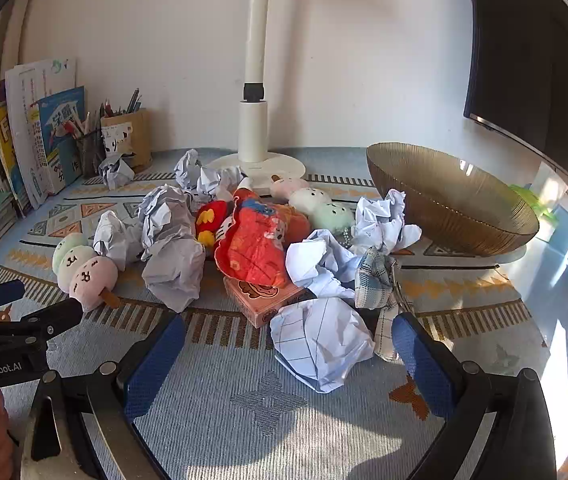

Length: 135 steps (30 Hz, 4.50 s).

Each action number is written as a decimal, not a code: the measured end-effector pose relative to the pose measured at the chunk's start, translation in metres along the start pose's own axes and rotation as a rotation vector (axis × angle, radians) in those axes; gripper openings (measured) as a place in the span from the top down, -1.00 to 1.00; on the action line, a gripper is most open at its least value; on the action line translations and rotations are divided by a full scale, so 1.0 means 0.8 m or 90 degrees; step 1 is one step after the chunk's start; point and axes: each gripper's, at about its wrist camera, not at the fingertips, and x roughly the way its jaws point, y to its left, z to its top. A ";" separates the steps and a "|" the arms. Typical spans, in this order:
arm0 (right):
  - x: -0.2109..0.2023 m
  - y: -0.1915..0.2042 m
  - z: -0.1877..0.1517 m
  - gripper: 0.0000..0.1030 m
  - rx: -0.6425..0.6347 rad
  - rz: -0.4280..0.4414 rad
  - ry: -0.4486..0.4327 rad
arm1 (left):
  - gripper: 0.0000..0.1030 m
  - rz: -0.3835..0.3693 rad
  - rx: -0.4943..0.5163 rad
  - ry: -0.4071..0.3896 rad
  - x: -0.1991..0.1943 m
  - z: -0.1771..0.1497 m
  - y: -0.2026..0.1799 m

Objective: Organize objects

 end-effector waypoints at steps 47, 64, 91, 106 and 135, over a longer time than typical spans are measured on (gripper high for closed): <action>0.049 0.120 0.063 -0.72 -0.048 0.151 0.087 | -0.91 -0.021 -0.096 -0.019 0.003 0.020 0.089; 0.114 0.159 0.077 0.09 -0.060 0.293 0.204 | -0.92 -0.004 0.001 0.012 -0.001 0.008 0.056; -0.027 -0.021 -0.049 0.21 -0.008 0.226 0.147 | -0.17 -0.138 0.107 0.002 -0.059 -0.043 -0.043; -0.001 -0.022 -0.043 -0.03 0.084 0.267 0.176 | -0.18 -0.132 0.124 0.019 -0.068 -0.049 -0.069; 0.026 -0.327 0.114 -0.16 0.275 -0.032 -0.006 | -0.93 -0.291 0.227 -0.097 0.033 0.169 -0.352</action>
